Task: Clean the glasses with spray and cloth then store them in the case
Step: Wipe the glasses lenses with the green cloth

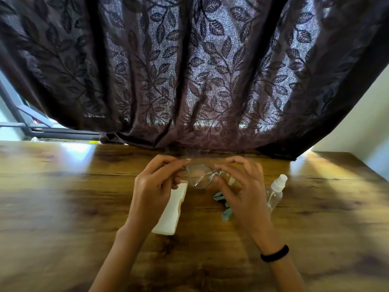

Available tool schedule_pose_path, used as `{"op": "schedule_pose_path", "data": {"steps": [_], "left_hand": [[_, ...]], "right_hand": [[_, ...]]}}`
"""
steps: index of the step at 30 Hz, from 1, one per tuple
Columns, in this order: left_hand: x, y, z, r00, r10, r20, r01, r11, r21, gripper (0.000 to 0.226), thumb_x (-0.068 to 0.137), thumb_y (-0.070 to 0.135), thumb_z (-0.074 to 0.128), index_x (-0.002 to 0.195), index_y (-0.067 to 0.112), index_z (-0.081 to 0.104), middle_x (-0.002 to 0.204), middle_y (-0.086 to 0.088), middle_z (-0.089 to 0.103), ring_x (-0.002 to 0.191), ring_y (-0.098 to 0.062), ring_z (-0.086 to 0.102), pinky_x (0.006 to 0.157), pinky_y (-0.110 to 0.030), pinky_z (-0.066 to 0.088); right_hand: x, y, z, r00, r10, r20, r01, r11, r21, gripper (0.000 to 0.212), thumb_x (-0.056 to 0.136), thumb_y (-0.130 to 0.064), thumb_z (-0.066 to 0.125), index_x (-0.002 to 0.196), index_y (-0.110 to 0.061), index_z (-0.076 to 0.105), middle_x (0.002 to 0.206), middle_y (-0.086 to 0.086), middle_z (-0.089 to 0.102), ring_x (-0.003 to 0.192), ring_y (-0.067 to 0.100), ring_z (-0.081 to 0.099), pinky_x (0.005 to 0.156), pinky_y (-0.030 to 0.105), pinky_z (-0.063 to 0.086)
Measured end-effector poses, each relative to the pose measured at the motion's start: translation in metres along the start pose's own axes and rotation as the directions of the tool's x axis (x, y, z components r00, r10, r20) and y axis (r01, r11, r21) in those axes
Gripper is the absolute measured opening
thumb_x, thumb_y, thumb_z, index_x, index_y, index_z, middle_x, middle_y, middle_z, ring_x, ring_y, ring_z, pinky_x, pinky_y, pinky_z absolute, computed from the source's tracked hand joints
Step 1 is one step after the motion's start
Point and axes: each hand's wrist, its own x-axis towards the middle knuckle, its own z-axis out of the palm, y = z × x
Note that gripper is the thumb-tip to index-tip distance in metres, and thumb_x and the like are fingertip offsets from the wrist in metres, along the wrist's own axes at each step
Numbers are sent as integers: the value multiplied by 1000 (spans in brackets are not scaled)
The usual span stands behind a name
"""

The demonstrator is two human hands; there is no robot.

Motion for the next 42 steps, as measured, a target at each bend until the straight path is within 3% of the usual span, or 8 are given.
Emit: {"op": "schedule_pose_path", "data": {"steps": [4,12,15,20,25,30,34,42], "left_hand": [[1,-3,-6,993,102,65,-113,973,201,28,81,-11,51,101,1,66,94,-10,64,77,-8,57,72,-13,50],[-8,-11,-4,965,220,-145,-150,911,384,13,83,2,58,88,-2,69,81,-15,68,79,-13,55,80,-15,43],[-10,-20,-6,968,185,-171,-106,914,391,10,81,2,63,86,-3,71,82,-15,69,79,-11,57,75,-20,47],[-12,-24,-4,975,126,-181,-57,936,346,11,76,-2,67,86,-3,71,83,-14,69,78,-11,58,69,-22,50],[-13,-24,-2,982,103,-157,-46,944,328,13,77,0,66,88,-2,71,85,-12,69,80,-10,57,75,-13,45],[-12,-21,0,984,96,-148,-47,952,302,13,80,3,61,88,-3,70,84,-12,68,80,-10,57,76,-11,45],[-11,-16,2,982,105,-159,-55,955,291,24,90,14,54,87,-4,70,81,-13,68,76,-11,57,66,-22,50],[-8,-2,7,977,143,-159,-102,965,243,40,96,23,45,83,-6,69,78,-13,68,75,-10,55,67,-14,47]], "right_hand": [[6,0,-3,998,-51,-35,51,998,-26,21,80,-25,68,99,-18,70,108,4,59,104,15,44,88,29,36],[3,5,-2,997,28,-76,-19,993,117,45,78,-42,63,119,-22,58,118,-3,52,111,10,42,96,6,27],[-5,19,-1,982,159,-102,-146,982,118,37,80,-41,59,113,-24,58,109,-5,55,99,12,52,89,24,43],[-27,53,22,887,333,320,-253,930,-268,41,85,-39,58,123,-23,54,127,-1,49,116,22,45,100,37,38],[-50,63,46,919,260,296,-159,932,-325,30,88,-21,57,118,-21,60,124,-1,56,109,20,46,91,27,39],[-29,44,32,954,294,61,-296,954,40,19,84,-3,60,96,-16,69,99,-2,62,93,11,59,84,25,49],[-1,0,10,961,163,-223,-80,937,340,21,84,-9,61,103,-19,65,98,-6,61,88,-2,59,72,8,48],[6,-46,23,996,70,-52,-37,880,474,27,84,-12,61,111,-9,64,100,3,59,92,11,60,75,21,53]]}}
